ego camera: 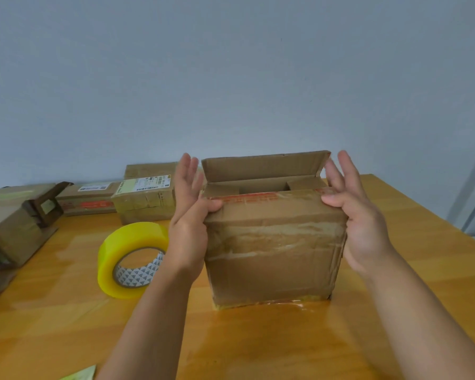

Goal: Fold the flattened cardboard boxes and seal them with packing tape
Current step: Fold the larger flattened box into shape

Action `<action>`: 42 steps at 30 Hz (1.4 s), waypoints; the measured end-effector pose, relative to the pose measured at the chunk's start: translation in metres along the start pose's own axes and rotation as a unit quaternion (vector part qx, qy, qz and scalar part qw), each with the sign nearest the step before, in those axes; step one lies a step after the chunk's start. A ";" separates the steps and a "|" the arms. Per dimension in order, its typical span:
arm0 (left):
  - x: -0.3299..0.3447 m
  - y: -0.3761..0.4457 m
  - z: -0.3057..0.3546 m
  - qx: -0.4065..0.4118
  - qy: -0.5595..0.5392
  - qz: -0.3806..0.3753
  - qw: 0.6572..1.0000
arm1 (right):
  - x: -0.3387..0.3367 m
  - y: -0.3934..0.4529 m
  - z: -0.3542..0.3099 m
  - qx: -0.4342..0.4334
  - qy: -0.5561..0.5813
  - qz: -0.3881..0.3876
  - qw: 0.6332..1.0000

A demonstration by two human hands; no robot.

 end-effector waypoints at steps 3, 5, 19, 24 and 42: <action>0.001 0.001 -0.001 -0.010 -0.007 -0.015 1.000 | 0.000 0.003 0.000 -0.002 -0.007 -0.003 1.000; 0.003 0.000 -0.001 -0.007 -0.016 -0.021 1.000 | -0.001 0.004 0.000 -0.024 -0.018 -0.002 1.000; 0.003 -0.013 0.002 0.075 0.093 -0.003 0.993 | -0.005 -0.006 -0.014 -0.149 -0.243 0.004 0.959; 0.005 -0.020 -0.002 0.087 0.122 -0.017 0.989 | -0.001 -0.008 -0.020 -0.163 -0.258 -0.050 0.951; 0.001 -0.022 0.003 0.108 0.140 0.001 0.984 | 0.015 -0.019 -0.053 -0.288 -0.456 -0.054 0.840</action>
Point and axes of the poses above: each hand's wrist, its own y-axis towards the middle knuckle, its own x-axis out of the palm, z = x × y, the point moved 9 cm from there along y, towards the middle knuckle, and after that the axes turned 12 degrees about -x, right-handed, at the moved point
